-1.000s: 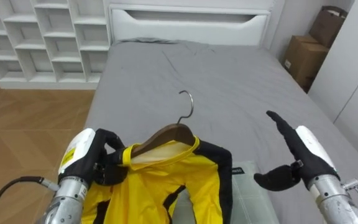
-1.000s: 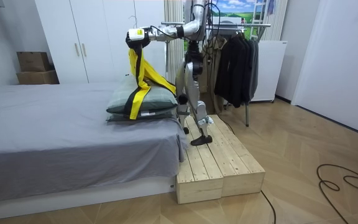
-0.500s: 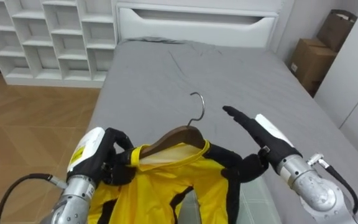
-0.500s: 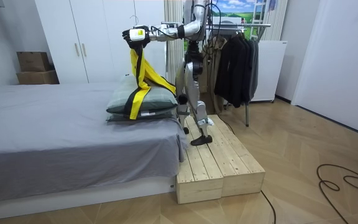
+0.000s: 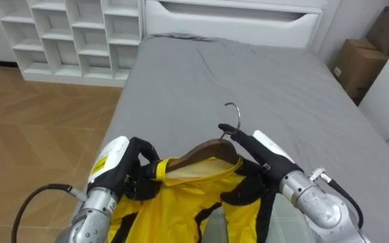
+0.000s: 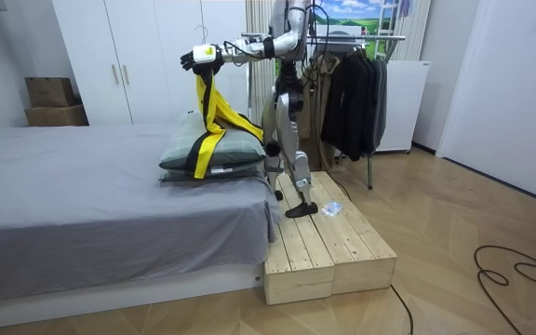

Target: Hang clothes

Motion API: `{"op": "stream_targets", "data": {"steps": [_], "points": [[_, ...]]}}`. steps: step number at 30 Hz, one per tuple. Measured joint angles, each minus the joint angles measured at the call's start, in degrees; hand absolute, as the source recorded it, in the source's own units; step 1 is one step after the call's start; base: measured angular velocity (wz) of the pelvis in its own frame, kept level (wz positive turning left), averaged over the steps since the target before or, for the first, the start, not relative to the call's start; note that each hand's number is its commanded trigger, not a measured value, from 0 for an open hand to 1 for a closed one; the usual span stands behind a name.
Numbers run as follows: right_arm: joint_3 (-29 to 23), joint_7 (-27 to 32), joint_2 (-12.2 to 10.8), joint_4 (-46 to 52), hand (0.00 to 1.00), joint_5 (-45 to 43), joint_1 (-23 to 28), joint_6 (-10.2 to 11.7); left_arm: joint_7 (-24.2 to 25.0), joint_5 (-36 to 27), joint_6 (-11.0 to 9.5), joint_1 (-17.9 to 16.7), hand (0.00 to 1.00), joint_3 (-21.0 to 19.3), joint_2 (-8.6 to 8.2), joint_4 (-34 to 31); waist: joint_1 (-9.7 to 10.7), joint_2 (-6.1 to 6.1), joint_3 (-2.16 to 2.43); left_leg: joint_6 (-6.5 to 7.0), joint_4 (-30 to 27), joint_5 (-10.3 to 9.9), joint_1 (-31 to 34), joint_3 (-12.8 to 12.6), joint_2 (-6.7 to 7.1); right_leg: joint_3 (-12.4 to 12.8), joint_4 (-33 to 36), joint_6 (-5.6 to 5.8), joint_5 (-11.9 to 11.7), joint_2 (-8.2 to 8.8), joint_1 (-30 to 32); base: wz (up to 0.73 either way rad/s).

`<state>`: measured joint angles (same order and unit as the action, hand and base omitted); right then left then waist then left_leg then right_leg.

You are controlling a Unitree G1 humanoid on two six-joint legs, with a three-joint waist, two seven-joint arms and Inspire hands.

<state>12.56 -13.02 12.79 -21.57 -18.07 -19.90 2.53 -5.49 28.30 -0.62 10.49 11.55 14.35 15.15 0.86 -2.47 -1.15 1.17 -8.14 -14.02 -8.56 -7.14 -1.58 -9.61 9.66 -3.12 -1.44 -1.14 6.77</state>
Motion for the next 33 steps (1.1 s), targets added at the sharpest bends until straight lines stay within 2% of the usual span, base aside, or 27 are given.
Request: {"op": "stream_targets", "data": {"steps": [3,9,15,26,30,33], "points": [[-0.03,0.26,-2.11,-2.69,0.0,-0.01,-1.96,0.03,0.0,0.14,0.0,0.16,1.0,-0.01,-0.76,-0.01,-0.02,0.02,-0.01,0.01,-0.23,0.0,0.02,0.06,-0.01,-0.03,-0.17,0.09,0.06,0.0,-0.29,0.01],[-0.11,0.27,-3.09,-6.38,0.0,0.0,-4.38,0.63,0.02,0.37,0.01,0.74,1.0,-0.02,-0.95,0.0,-0.04,0.43,-0.28,0.01,-0.27,0.0,0.0,0.48,-0.02,-0.19,-0.8,0.15,-0.06,-0.03,-0.77,0.05],[-0.17,0.31,-3.1,-6.61,0.0,0.07,-4.41,0.63,0.02,1.3,0.0,1.39,1.0,-0.02,-0.9,0.0,-0.06,0.78,-0.49,0.01,-0.24,0.0,0.16,0.92,-0.01,-0.43,-0.87,0.15,-0.07,0.01,-0.77,0.02],[-0.16,0.33,-2.94,-7.23,0.0,0.1,-4.41,1.49,0.02,1.72,-0.12,1.44,1.0,-0.01,-0.48,-0.01,-0.09,0.98,-0.38,0.01,-0.55,0.0,0.32,1.01,-0.01,-0.68,-0.9,0.15,-0.07,0.06,-0.79,0.0],[-0.01,0.48,-1.49,-9.38,0.0,0.01,-4.46,4.31,0.03,1.73,-1.17,1.59,1.0,0.04,-0.35,-0.02,-0.32,1.02,-0.36,0.01,-0.58,0.0,0.33,1.03,-0.03,-0.73,-0.9,0.16,-0.07,0.09,-0.85,0.0],[0.09,0.98,-0.98,-11.6,0.0,-0.21,-4.45,4.46,0.26,1.81,-1.95,1.7,1.0,0.49,0.24,-0.07,-0.42,1.03,-0.35,0.01,-0.57,0.0,0.37,1.09,-0.05,-0.73,-0.91,0.15,-0.07,0.09,-0.85,0.0]]}}
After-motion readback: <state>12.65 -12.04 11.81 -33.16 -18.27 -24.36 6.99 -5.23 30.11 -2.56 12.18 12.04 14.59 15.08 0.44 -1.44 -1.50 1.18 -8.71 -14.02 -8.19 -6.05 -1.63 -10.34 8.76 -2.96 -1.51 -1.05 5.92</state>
